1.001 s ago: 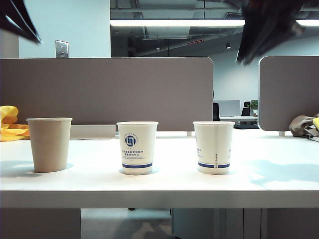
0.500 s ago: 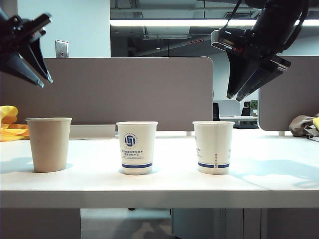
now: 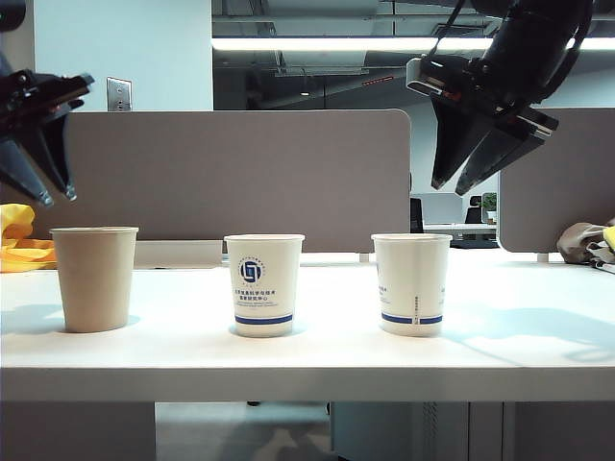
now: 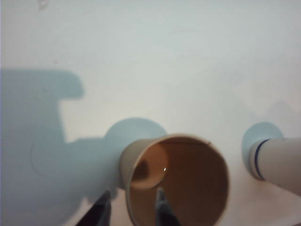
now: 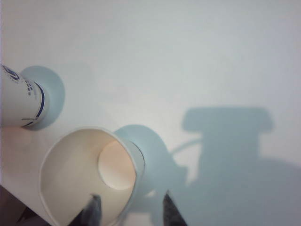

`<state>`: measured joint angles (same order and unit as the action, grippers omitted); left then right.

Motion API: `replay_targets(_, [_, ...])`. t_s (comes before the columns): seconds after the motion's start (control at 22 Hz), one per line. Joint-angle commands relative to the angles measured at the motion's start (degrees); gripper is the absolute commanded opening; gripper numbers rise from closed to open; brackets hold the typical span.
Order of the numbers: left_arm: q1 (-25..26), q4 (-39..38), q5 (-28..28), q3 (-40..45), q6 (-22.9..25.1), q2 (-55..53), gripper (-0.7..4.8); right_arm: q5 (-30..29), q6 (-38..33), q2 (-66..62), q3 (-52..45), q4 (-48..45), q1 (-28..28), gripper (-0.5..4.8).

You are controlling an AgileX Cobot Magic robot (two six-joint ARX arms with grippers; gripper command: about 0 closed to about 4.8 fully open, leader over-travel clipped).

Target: Pick up all the paper cups on the table one by one and stack them together.

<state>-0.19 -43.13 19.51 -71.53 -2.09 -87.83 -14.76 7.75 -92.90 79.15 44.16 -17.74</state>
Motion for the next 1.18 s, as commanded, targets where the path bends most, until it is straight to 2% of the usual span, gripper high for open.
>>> replay_targets(0.05, [0.09, -2.05, -0.44, -0.26, 1.68, -1.33, 1.22, -0.15, -0.68, 0.15, 0.33, -0.72, -0.04, 1.71])
replay_targets(1.05, [-0.07, -3.43, 2.6, -0.28, 2.29, -7.21, 1.21, -0.07, -1.81, -7.58, 0.31, -1.29, -3.3, 1.71])
replay_targets(1.18, [-0.74, -3.41, 2.6, -0.28, 2.32, -7.54, 1.21, 2.14, -1.79, -8.07, 0.31, -1.33, -3.3, 1.68])
